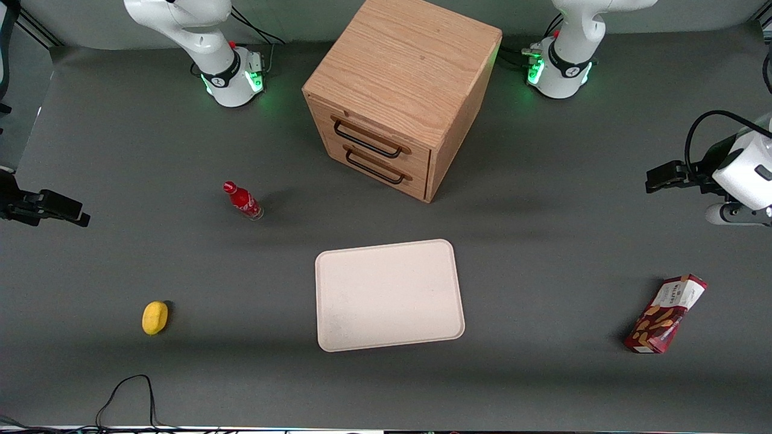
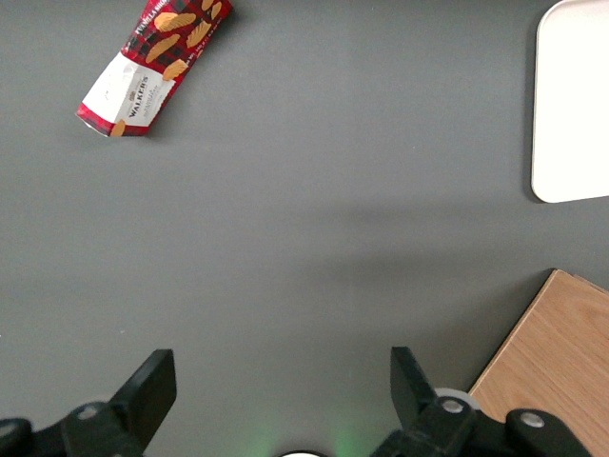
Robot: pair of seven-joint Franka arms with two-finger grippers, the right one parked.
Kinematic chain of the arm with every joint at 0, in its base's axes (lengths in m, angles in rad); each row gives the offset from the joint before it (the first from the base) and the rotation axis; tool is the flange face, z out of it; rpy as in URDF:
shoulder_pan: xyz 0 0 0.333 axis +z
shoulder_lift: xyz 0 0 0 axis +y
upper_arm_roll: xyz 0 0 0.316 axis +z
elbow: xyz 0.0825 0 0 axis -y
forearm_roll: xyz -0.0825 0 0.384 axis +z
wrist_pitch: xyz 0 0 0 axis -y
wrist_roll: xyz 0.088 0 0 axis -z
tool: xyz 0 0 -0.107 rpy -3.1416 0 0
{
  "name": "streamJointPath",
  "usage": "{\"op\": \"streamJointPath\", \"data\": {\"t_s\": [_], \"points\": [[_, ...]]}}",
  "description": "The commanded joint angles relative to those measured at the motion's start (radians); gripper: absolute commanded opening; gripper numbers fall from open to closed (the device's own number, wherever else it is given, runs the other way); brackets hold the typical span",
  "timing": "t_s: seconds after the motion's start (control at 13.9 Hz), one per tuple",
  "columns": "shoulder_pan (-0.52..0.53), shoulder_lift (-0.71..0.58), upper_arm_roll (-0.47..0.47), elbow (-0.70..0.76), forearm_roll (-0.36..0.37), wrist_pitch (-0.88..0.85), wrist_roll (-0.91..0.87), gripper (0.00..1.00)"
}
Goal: Place red cookie box on tray
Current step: 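Move the left gripper over the red tartan shortbread box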
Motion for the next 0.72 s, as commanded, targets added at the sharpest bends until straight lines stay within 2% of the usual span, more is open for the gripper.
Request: {"op": "streamJointPath", "data": {"t_s": [0.0,0.29,0.43,0.65], "points": [[-0.001,-0.018,0.002,0.000,-0.003,-0.016,0.017,1.00],[0.009,-0.006,0.011,0.013,0.002,-0.008,0.032,1.00],[0.061,0.028,0.011,0.033,0.014,0.010,0.093,1.00],[0.164,0.194,0.011,0.217,0.017,0.010,0.159,1.00]]}}
